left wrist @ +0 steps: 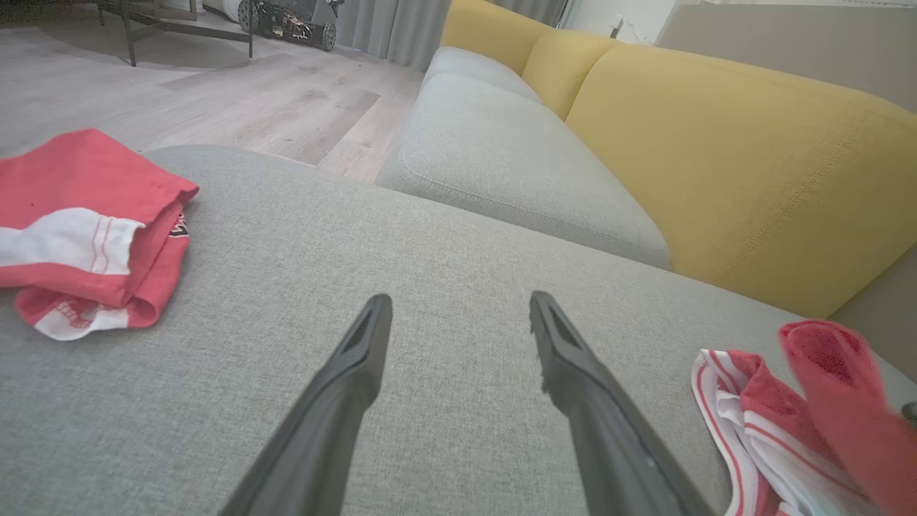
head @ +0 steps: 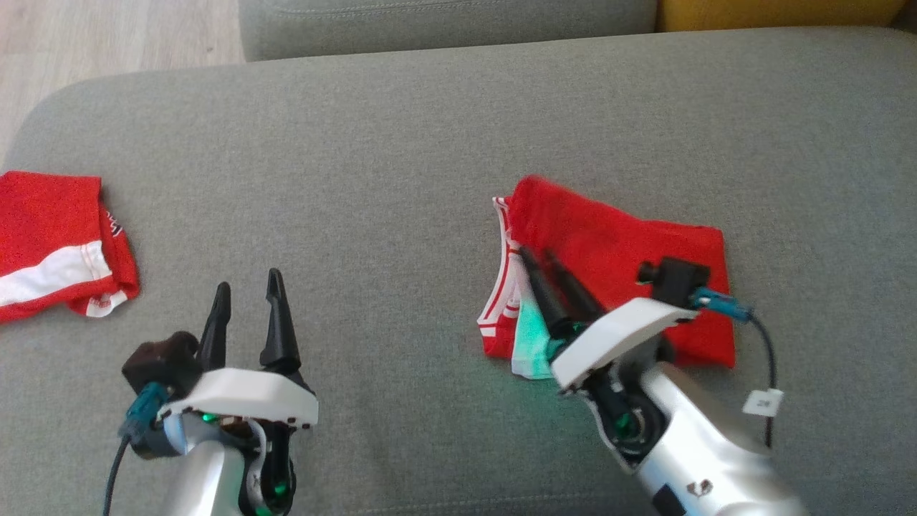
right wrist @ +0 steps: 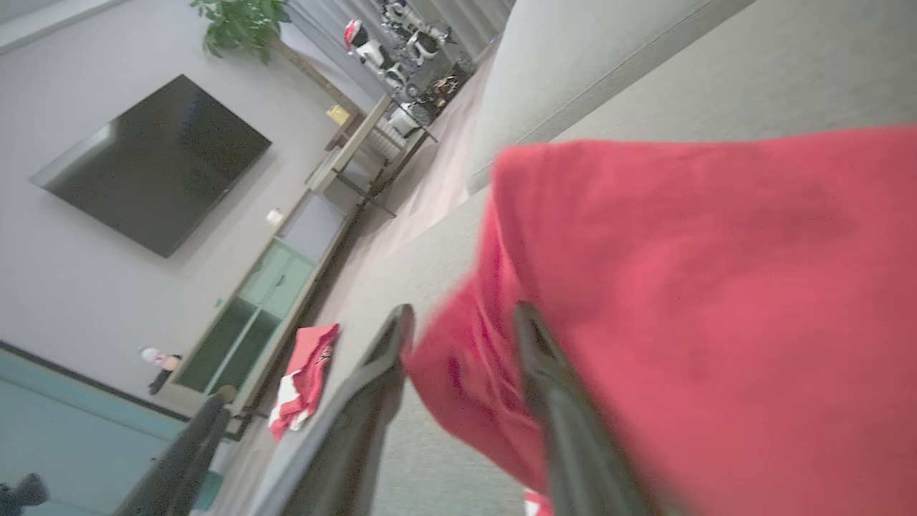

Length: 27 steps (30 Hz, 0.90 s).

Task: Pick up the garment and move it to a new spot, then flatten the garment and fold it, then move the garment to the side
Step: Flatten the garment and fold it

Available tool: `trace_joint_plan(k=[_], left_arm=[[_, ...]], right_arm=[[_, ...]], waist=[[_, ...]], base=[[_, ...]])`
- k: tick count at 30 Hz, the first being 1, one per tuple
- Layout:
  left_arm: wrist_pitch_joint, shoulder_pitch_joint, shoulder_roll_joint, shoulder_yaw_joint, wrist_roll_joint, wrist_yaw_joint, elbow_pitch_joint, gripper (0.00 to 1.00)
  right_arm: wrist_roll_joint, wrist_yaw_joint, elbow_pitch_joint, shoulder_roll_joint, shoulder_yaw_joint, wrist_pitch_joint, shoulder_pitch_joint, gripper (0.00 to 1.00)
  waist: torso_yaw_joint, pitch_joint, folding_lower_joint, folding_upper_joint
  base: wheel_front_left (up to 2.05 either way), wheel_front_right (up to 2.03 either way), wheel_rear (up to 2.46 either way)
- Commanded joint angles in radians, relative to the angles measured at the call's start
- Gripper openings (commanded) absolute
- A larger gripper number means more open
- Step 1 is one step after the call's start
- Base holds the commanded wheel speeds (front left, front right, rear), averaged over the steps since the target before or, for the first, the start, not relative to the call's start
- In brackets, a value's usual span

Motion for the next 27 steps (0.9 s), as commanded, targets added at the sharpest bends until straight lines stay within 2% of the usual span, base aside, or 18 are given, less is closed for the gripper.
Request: trace_joint_plan(k=[1,3,7,12,20,25,27], left_arm=[[-0.012,-0.040,0.004,0.029,-0.003,0.002,-0.024,1.00],[-0.012,-0.039,0.004,0.028,-0.003,0.004,-0.020,1.00],[-0.012,-0.037,0.004,0.031,-0.009,0.009,-0.018,1.00],[-0.012,-0.031,0.004,0.039,-0.012,0.015,-0.025,1.00],[-0.012,-0.023,0.004,0.042,-0.010,0.013,-0.050,1.00],[-0.012,-0.019,0.004,0.045,-0.015,0.000,-0.094,1.00],[-0.012,-0.019,0.004,0.044,-0.013,-0.002,-0.104,1.00]], right_arm=[[0.028,-0.001,-0.038,0.014,0.037,-0.003,-0.029,1.00],[0.034,-0.001,-0.018,0.014,0.071,0.003,-0.041,1.00],[0.024,-0.001,0.038,0.014,0.066,-0.011,-0.067,1.00],[-0.053,-0.001,0.097,0.003,-0.015,-0.052,-0.115,1.00],[-0.329,-0.001,0.181,-0.122,-0.164,-0.116,-0.150,1.00],[-0.561,-0.001,0.166,-0.196,-0.291,-0.145,-0.106,1.00],[-0.604,-0.001,0.153,-0.203,-0.323,-0.148,-0.086,1.00]], waist=[[-0.001,0.000,0.0000,0.0000],[-0.004,-0.001,0.0000,0.0000],[-0.016,-0.006,0.0000,0.0000],[-0.041,-0.016,0.0000,0.0000],[-0.088,-0.038,0.0000,0.0000],[-0.113,-0.049,0.0000,0.0000],[-0.115,-0.051,0.0000,0.0000]], base=[[0.00,0.00,0.00],[0.00,0.00,0.00],[0.00,0.00,0.00],[0.00,0.00,0.00],[0.00,0.00,0.00],[0.00,0.00,0.00],[0.00,0.00,0.00]])
